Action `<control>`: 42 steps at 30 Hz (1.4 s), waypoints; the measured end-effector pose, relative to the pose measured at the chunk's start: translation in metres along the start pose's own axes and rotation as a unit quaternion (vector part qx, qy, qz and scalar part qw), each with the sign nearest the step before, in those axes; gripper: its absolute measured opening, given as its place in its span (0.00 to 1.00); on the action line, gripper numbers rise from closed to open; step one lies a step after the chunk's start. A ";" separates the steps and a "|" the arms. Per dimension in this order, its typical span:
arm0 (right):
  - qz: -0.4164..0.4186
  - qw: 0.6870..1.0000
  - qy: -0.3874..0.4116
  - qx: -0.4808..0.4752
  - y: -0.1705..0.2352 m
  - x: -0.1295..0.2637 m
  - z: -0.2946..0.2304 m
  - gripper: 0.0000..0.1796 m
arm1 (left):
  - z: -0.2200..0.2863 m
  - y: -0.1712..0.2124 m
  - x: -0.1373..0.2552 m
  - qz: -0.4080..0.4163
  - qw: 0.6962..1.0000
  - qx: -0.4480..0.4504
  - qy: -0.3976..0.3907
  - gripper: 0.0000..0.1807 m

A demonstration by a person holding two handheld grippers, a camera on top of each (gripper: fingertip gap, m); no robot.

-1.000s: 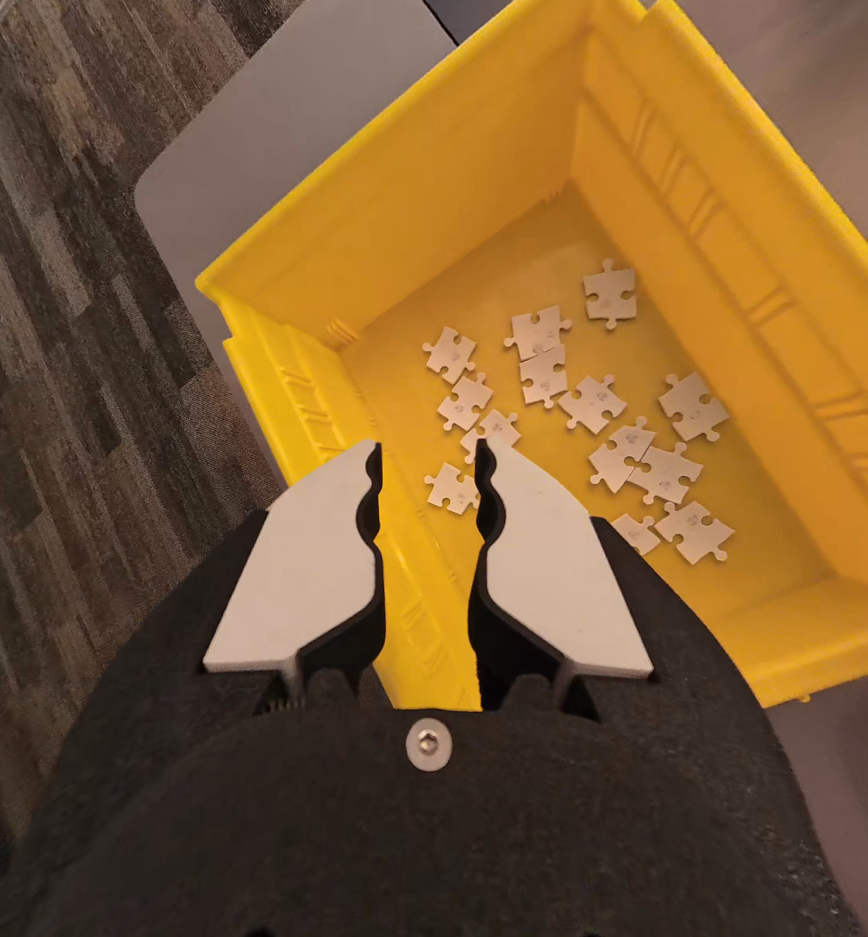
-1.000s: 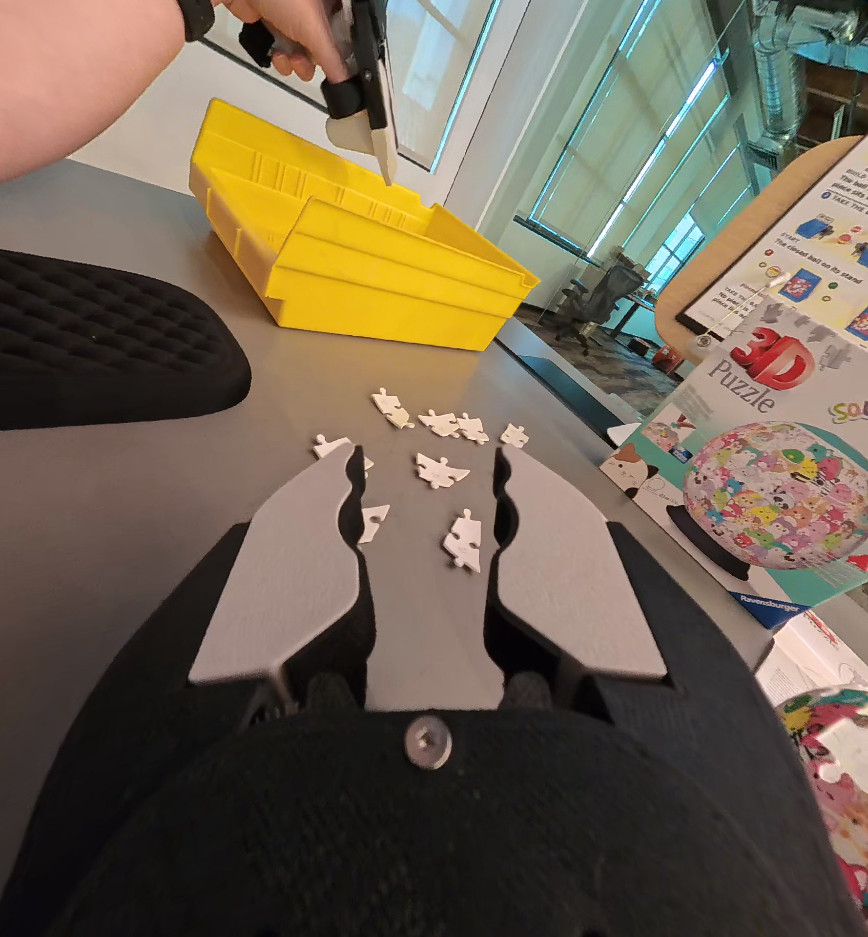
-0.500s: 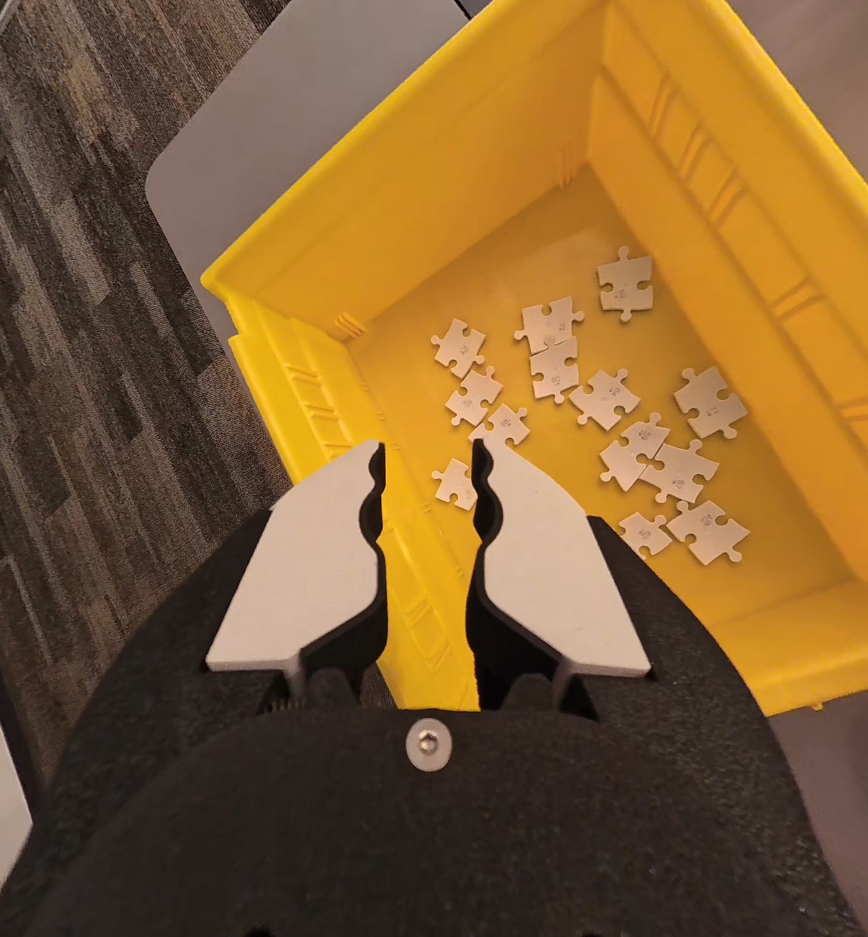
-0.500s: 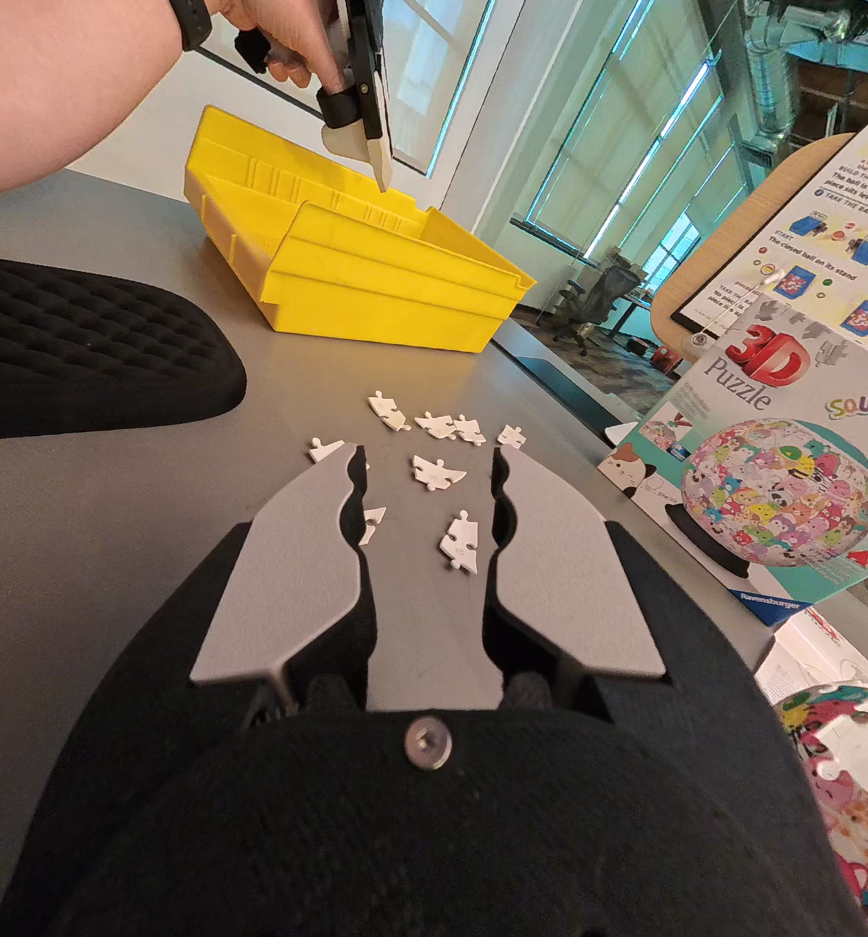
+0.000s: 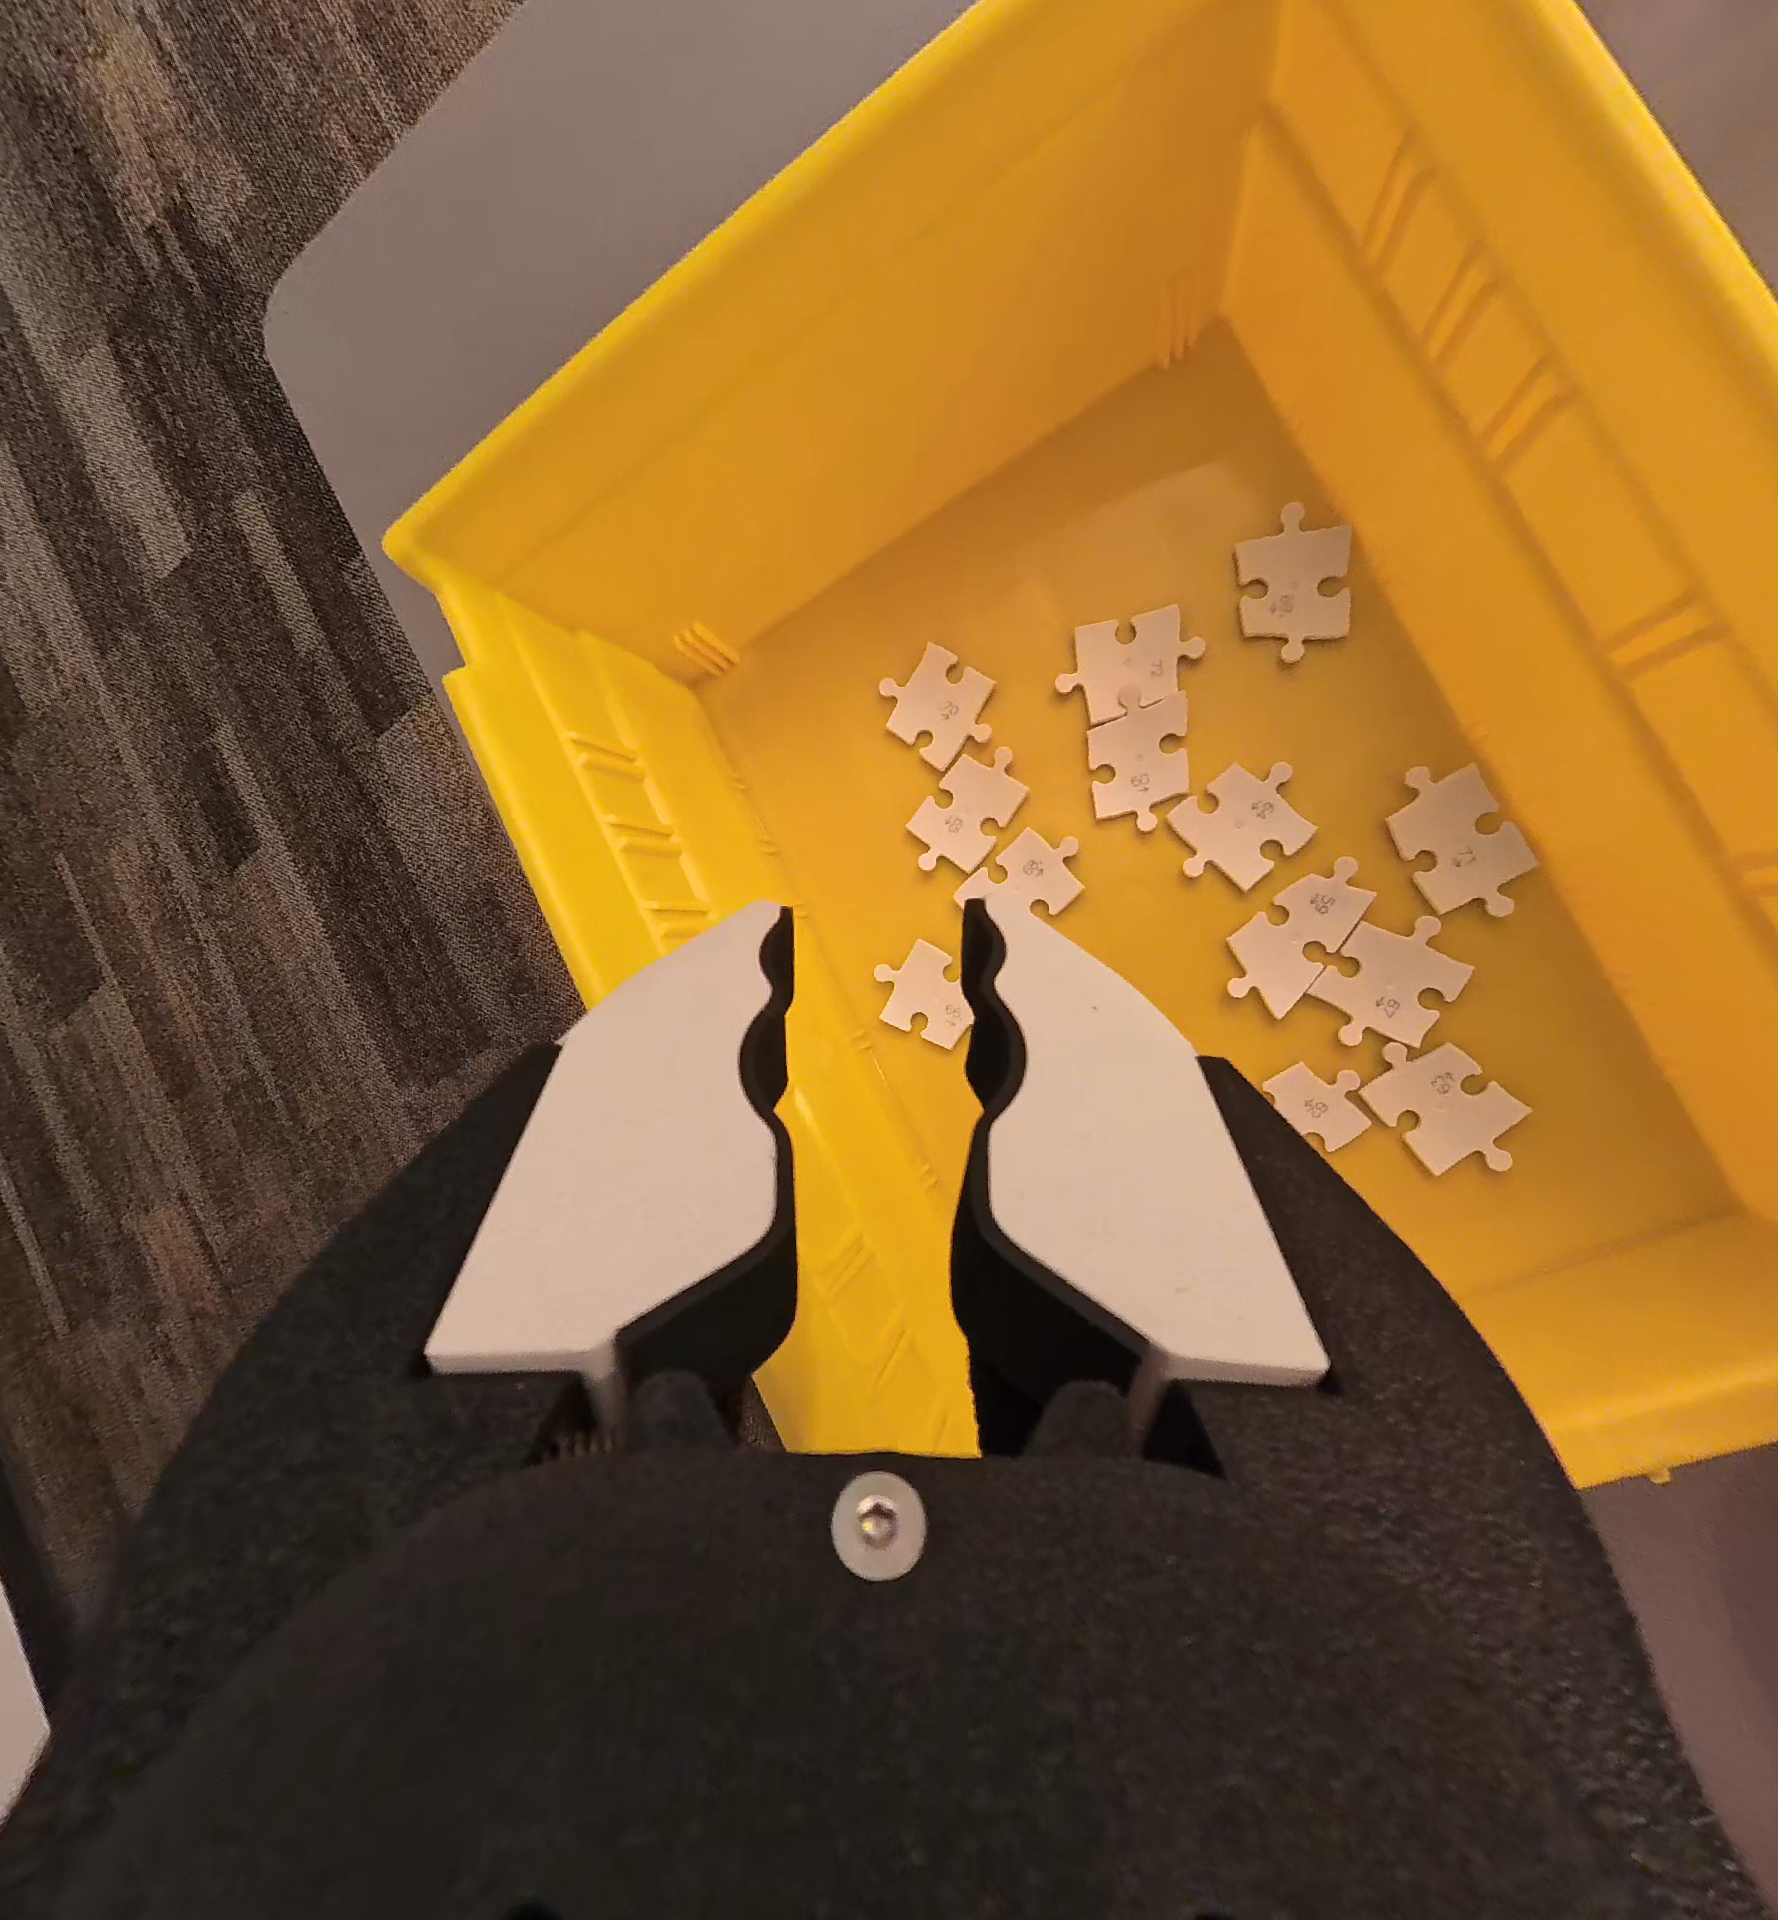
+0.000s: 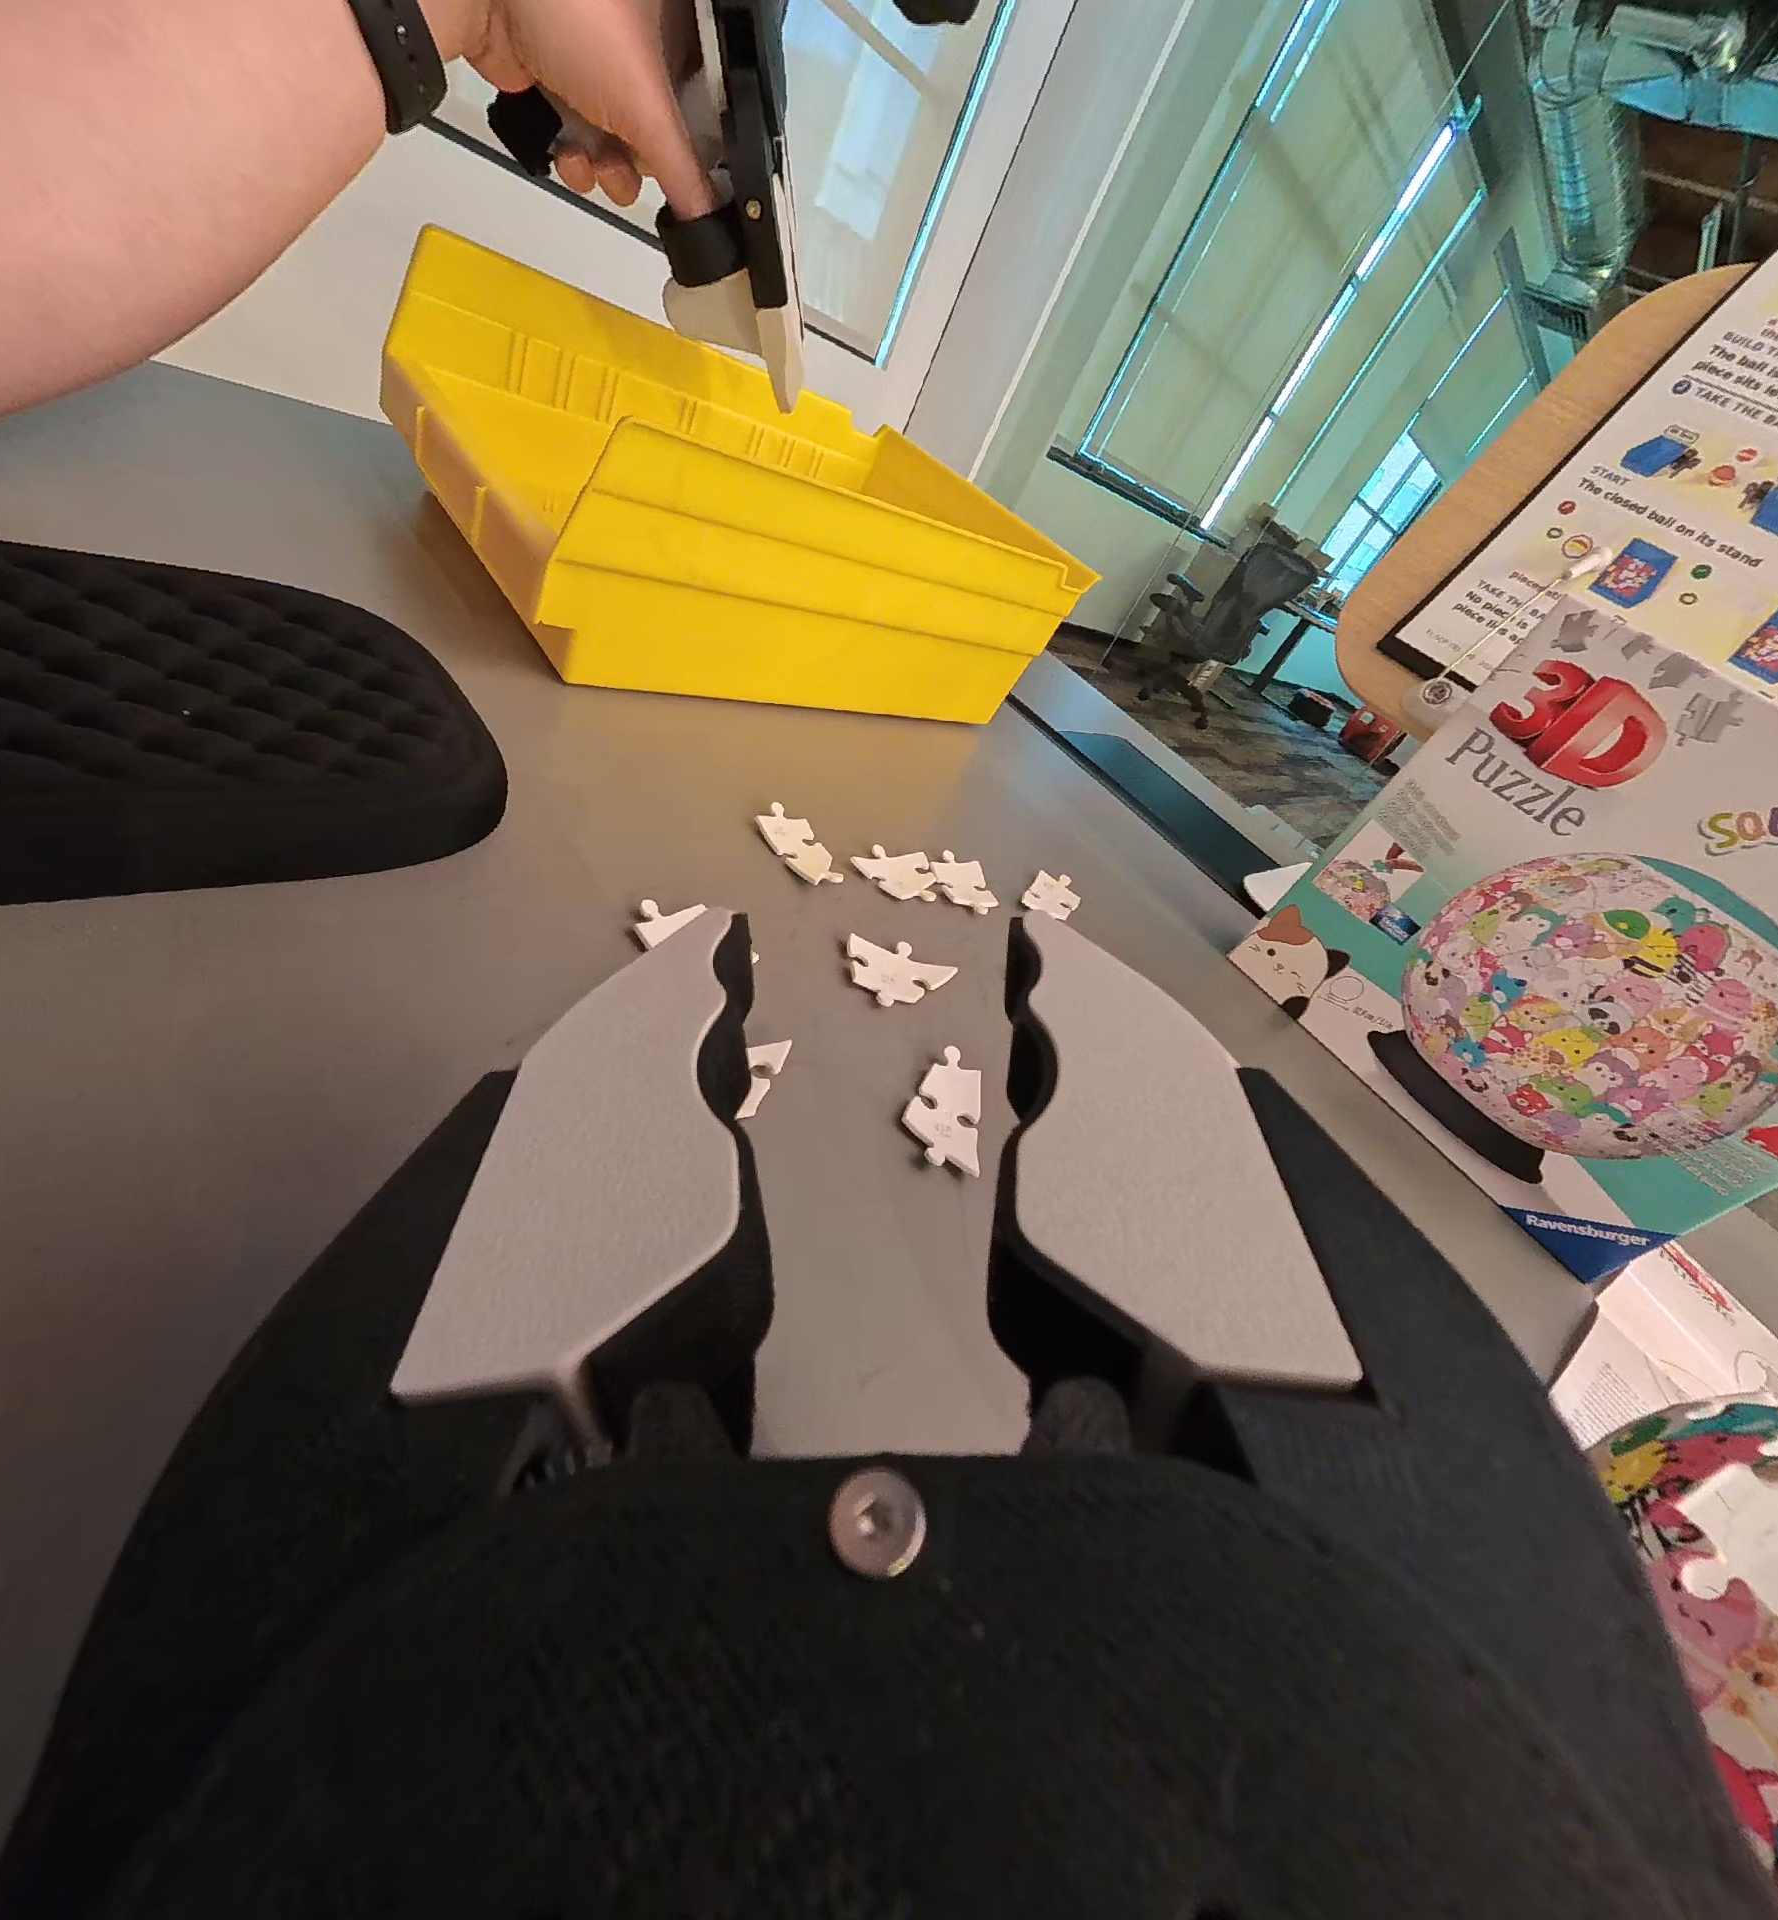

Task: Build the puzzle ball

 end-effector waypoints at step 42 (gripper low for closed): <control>-0.004 1.000 -0.002 0.005 0.001 -0.001 -0.001 0.26 | 0.010 0.003 -0.015 -0.061 0.998 -0.010 0.026 0.17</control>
Point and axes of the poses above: each gripper's, where its closed fingertips meet, x back along the fingers, y out of its underside, z = x × y across the jaws, the point moved 8 cm from there along x, back along the fingers, and after that the axes turned 3 degrees about y, right-handed, at the moved point
